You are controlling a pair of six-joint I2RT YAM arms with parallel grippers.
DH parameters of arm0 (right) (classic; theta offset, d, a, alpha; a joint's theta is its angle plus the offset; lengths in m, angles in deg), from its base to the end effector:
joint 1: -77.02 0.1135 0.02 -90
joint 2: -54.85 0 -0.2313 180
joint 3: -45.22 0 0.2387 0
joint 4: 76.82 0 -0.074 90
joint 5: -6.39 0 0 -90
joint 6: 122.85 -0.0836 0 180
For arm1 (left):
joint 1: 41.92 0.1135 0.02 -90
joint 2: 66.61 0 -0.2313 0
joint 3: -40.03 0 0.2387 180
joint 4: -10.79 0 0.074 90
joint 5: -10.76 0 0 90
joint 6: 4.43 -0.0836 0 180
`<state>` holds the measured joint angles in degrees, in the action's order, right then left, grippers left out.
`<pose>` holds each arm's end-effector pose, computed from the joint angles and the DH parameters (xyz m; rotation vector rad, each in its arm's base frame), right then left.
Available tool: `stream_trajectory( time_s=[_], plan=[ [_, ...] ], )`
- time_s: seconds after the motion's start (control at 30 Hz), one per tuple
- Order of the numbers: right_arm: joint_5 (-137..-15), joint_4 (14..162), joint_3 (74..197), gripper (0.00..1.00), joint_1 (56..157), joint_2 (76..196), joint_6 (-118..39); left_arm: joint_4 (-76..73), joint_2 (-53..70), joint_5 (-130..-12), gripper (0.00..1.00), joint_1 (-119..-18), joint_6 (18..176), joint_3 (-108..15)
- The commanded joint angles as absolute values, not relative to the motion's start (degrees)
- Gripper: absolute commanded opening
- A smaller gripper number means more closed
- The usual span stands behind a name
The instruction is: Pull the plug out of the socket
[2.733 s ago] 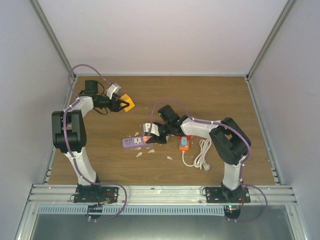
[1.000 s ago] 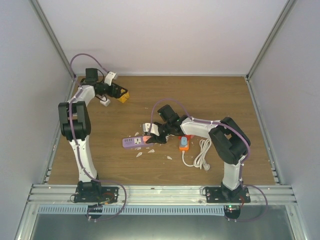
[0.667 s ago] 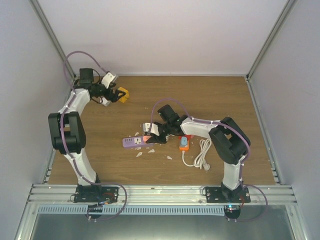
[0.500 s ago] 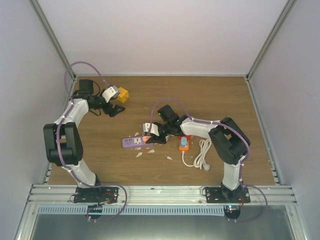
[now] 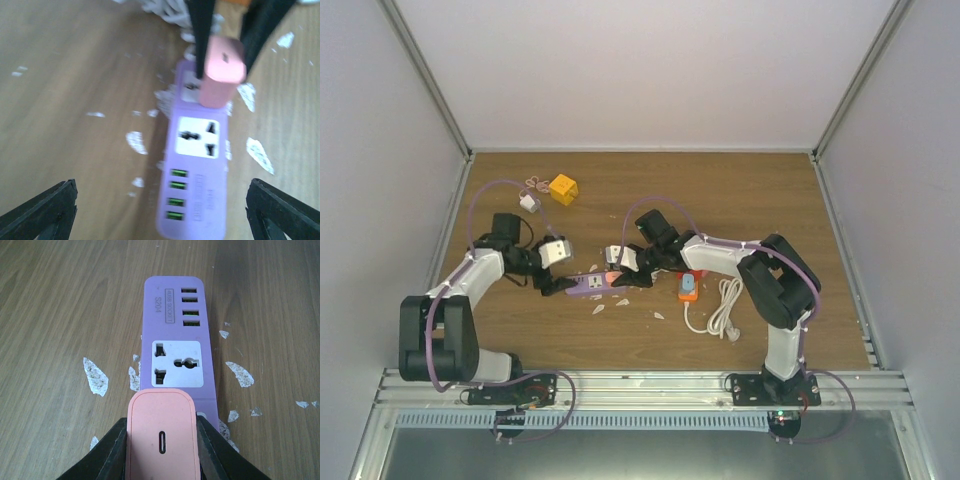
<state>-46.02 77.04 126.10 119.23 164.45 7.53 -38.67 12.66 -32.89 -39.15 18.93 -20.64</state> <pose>0.2529 0.2982 0.1020 -1.7921 1.6453 0.8353 0.2550 -0.0482 0.1425 1.3920 1.8689 -0.5610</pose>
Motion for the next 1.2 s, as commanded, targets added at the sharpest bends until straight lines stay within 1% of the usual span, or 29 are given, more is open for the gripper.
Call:
stream_trajectory(
  time_s=[0.0,0.23,0.47,0.6,0.77,0.93,1.1,1.17],
  plan=[
    [-50.76,75.30,123.94,0.05,119.90,166.56,7.58,-33.40,12.10,-36.26,0.91,-43.69,16.27,-15.55],
    [-50.05,75.43,123.85,0.05,119.86,166.63,7.41,-30.08,13.46,-37.77,0.89,-48.38,17.79,-13.98],
    [-49.46,75.48,123.85,0.05,119.86,166.62,7.28,-25.48,16.46,-39.15,0.81,-50.38,19.70,-12.72],
    [-49.16,75.49,123.85,0.05,119.90,166.69,7.06,-24.95,17.53,-40.29,0.74,-51.50,20.05,-13.16],
    [-48.94,75.43,124.02,0.05,119.91,166.61,6.99,-24.00,18.43,-42.55,0.61,-52.69,19.65,-12.67],
    [-48.67,75.30,124.20,0.05,119.90,166.59,6.79,-22.93,18.77,-44.61,0.56,-53.31,19.03,-11.31],
    [-48.41,75.18,124.33,0.05,119.93,166.47,6.72,-22.45,18.29,-45.21,0.46,-53.41,18.96,-10.42],
    [-48.14,75.00,124.53,0.05,119.92,166.32,6.50,-22.33,18.19,-45.31,0.44,-53.45,18.72,-10.01]
  ],
)
